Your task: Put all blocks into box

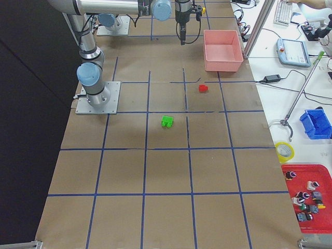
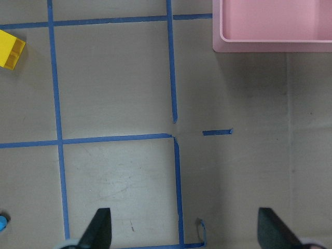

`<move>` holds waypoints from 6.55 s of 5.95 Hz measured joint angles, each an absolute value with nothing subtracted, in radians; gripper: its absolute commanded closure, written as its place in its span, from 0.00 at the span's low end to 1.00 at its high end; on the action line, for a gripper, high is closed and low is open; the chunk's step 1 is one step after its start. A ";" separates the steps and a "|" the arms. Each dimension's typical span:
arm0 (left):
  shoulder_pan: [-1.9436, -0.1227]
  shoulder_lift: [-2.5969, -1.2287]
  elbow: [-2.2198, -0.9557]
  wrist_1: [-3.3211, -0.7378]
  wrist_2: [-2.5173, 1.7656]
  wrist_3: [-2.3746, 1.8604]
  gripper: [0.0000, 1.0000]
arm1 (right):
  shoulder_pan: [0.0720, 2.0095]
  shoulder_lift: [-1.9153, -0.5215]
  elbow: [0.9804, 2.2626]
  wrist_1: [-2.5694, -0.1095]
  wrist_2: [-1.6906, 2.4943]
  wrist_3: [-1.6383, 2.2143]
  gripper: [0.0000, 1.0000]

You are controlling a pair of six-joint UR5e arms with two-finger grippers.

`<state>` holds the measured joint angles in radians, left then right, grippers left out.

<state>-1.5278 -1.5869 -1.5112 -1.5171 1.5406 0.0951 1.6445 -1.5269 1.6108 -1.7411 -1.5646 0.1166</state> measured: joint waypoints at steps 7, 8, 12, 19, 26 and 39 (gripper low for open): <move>-1.528 -1.586 -1.515 -1.517 1.544 0.095 0.00 | 1.644 -1.525 1.623 -1.741 -1.566 0.117 0.00; -1.528 -1.584 -1.516 -1.517 1.544 0.101 0.00 | 1.644 -1.526 1.626 -1.740 -1.566 0.117 0.00; -1.438 -1.624 -1.484 -1.490 1.536 0.213 0.00 | 1.644 -1.529 1.630 -1.730 -1.565 0.125 0.00; -0.965 -1.604 -1.507 -1.539 1.550 0.350 0.00 | 1.371 -1.613 1.761 -1.749 -1.590 -0.233 0.00; -0.702 -1.560 -1.751 -1.451 1.544 -0.013 0.00 | 0.960 -1.417 2.045 -2.140 -1.537 -0.465 0.01; -0.649 -1.848 -2.143 -0.701 1.489 0.077 0.00 | 0.884 -1.332 2.187 -2.415 -1.588 -0.552 0.04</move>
